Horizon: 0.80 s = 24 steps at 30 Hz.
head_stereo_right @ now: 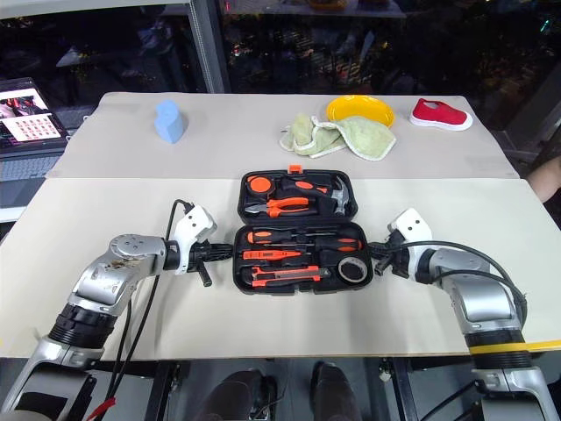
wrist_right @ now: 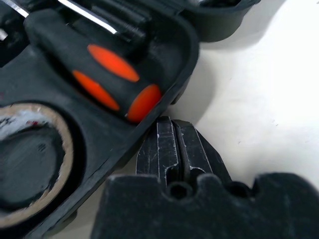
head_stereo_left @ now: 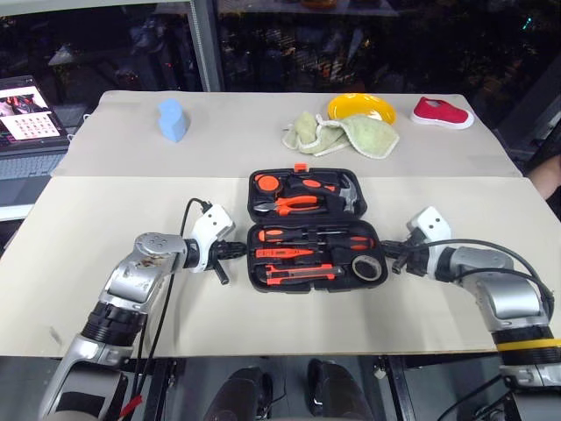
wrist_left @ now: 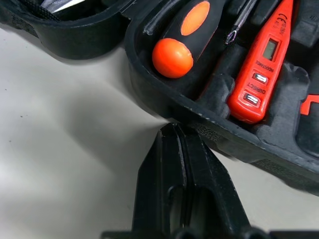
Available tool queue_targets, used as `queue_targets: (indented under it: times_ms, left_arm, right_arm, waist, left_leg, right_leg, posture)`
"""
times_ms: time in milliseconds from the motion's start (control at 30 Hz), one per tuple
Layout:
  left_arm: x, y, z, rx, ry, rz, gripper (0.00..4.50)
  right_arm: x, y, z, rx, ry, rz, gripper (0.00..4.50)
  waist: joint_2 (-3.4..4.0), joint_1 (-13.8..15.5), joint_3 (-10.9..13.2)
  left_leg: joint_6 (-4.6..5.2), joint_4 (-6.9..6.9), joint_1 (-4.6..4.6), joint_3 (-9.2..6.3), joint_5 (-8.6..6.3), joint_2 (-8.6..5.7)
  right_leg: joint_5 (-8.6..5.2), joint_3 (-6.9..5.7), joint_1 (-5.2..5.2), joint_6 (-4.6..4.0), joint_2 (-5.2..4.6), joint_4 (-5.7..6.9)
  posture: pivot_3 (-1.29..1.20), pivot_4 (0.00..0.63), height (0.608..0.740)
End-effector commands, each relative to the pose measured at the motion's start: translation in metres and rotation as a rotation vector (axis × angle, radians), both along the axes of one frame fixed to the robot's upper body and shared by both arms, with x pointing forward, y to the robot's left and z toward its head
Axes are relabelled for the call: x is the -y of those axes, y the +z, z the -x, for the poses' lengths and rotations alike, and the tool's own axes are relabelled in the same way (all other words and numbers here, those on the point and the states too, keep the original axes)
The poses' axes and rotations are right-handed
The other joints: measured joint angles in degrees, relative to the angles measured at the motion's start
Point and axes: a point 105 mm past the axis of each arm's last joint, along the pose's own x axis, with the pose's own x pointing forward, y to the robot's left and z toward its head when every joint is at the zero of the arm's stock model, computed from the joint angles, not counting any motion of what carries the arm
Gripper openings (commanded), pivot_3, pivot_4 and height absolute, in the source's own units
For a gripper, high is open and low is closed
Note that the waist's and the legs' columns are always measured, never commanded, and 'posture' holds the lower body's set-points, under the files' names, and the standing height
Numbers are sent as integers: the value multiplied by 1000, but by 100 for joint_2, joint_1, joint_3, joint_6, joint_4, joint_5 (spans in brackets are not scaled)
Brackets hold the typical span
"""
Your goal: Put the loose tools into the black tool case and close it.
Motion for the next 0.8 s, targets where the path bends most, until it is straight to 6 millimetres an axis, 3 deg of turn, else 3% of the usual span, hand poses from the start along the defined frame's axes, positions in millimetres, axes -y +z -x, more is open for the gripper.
queue_targets:
  times_ms: [33, 533, 800]
  left_arm:
    - [11, 5, 13, 13, -93, 13, 56]
    - [2, -19, 70, -105, -323, -87, 56]
    - [-19, -30, 65, -156, -238, -115, 56]
  right_arm:
    - [-18, 16, 11, 66, 120, -7, 0]
    - [-22, 0, 64, 10, 193, 27, 0]
    - [-15, -7, 70, 4, 155, 59, 0]
  waist:
    - [0, -1, 0]
    - [3, 3, -2]
    - [8, -1, -5]
  left_leg:
    - [0, 0, 0, 0, -1, 0]
    - [-16, -6, 15, -1, -10, 1]
    - [-16, -6, 45, 0, -13, 2]
  right_leg:
    - [0, 0, 0, 0, 0, -1]
    - [-1, 1, 13, 0, 0, -6]
    - [-4, 1, 38, 4, 0, -9]
  posture:
    - [0, 150, 732]
    - [0, 150, 732]
    - [0, 150, 732]
